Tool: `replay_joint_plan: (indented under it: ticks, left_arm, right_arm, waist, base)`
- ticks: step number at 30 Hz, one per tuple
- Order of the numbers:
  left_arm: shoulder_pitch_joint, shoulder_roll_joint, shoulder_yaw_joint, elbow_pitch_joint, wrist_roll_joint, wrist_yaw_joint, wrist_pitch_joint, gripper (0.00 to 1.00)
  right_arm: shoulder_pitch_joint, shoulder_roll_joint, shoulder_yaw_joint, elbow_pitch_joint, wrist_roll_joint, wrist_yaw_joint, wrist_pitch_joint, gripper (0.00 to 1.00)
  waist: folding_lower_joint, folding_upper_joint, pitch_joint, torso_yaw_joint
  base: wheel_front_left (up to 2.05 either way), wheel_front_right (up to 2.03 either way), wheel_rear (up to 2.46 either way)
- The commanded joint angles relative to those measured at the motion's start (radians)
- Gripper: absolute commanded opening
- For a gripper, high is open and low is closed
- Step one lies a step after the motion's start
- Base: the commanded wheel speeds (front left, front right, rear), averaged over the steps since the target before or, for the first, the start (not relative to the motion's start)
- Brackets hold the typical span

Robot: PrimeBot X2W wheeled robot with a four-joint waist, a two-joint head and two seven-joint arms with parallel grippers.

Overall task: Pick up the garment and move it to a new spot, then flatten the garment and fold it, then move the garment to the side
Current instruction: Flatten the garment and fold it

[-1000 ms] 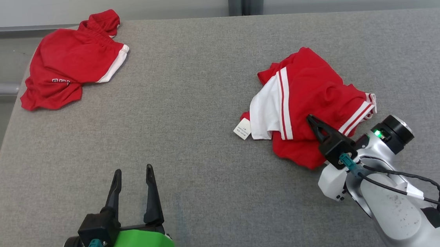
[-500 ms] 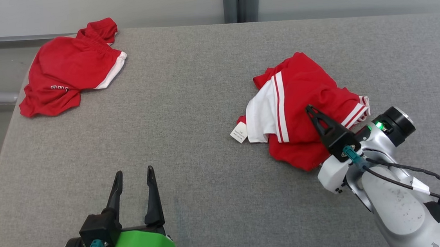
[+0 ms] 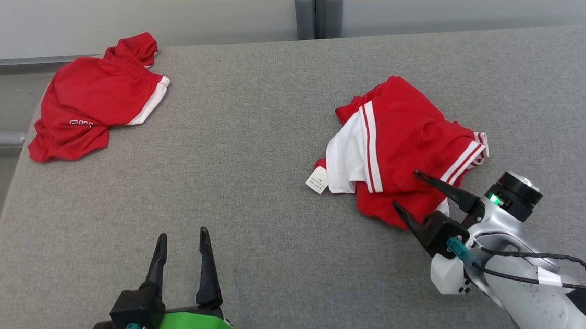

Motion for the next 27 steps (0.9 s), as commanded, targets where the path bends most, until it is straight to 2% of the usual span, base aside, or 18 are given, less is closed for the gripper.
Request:
replay_joint_plan:
  ticks: [1, 8, 14, 15, 16, 17, 18, 19, 20, 27]
  left_arm:
    - [0.005, 0.001, 0.0, -0.002, -0.002, 0.0, -0.001, 1.0]
    - [-0.015, 0.001, -0.003, -0.007, -0.005, 0.001, -0.001, 1.0]
    - [-0.024, 0.001, -0.006, -0.002, -0.007, 0.001, -0.001, 1.0]
    - [-0.024, 0.001, -0.006, -0.001, -0.007, 0.001, -0.001, 1.0]
    - [-0.023, 0.001, -0.006, -0.001, -0.007, 0.001, -0.001, 1.0]
    - [-0.022, 0.001, -0.006, 0.0, -0.007, 0.002, -0.001, 1.0]
    - [-0.022, 0.001, -0.006, 0.0, -0.007, 0.003, -0.001, 1.0]
    - [-0.021, 0.001, -0.005, 0.001, -0.007, 0.005, -0.001, 1.0]
    - [-0.021, 0.001, -0.005, 0.001, -0.006, 0.005, -0.001, 1.0]
    - [-0.024, 0.001, -0.003, -0.001, -0.003, 0.002, -0.001, 1.0]
  right_arm:
    - [-0.019, -0.008, 0.006, 0.006, -0.024, 0.0, 0.003, 1.0]
    - [-0.084, -0.022, 0.025, 0.067, -0.153, 0.0, 0.015, 1.0]
    - [-0.126, 0.004, 0.01, 0.123, -0.164, 0.0, 0.007, 1.0]
    - [-0.131, 0.008, 0.001, 0.122, -0.158, 0.0, 0.004, 0.96]
    - [-0.133, 0.012, -0.005, 0.119, -0.154, 0.0, 0.003, 0.8]
    - [-0.134, 0.017, -0.009, 0.116, -0.151, 0.0, 0.001, 0.48]
    - [-0.134, 0.02, -0.012, 0.114, -0.148, 0.0, -0.001, 0.42]
    - [-0.134, 0.026, -0.016, 0.114, -0.144, 0.0, -0.002, 0.16]
    - [-0.135, 0.028, -0.017, 0.114, -0.138, 0.0, -0.001, 0.0]
    - [-0.151, 0.044, -0.021, 0.033, -0.078, 0.0, -0.003, 0.0]
  waist:
    - [0.0, -0.0001, 0.004, 0.001]
    - [0.0, -0.0001, 0.027, 0.012]
    - [0.0, -0.0001, 0.036, 0.024]
    - [0.0, -0.0001, 0.036, 0.025]
    - [0.0, -0.0001, 0.036, 0.025]
    - [0.0, -0.0001, 0.035, 0.026]
    - [0.0, -0.0001, 0.035, 0.026]
    - [0.0, -0.0001, 0.034, 0.024]
    - [0.0, -0.0001, 0.034, 0.023]
    - [0.0, -0.0001, 0.037, 0.014]
  base:
    - [0.0, 0.0, 0.0]
    - [0.0, 0.0, 0.0]
    - [0.0, 0.0, 0.0]
    - [0.0, 0.0, 0.0]
    - [0.0, 0.0, 0.0]
    - [0.0, 0.0, 0.0]
    - [0.0, 0.0, 0.0]
    - [0.0, 0.0, 0.0]
    - [0.0, 0.0, 0.0]
    - [0.0, 0.0, 0.0]
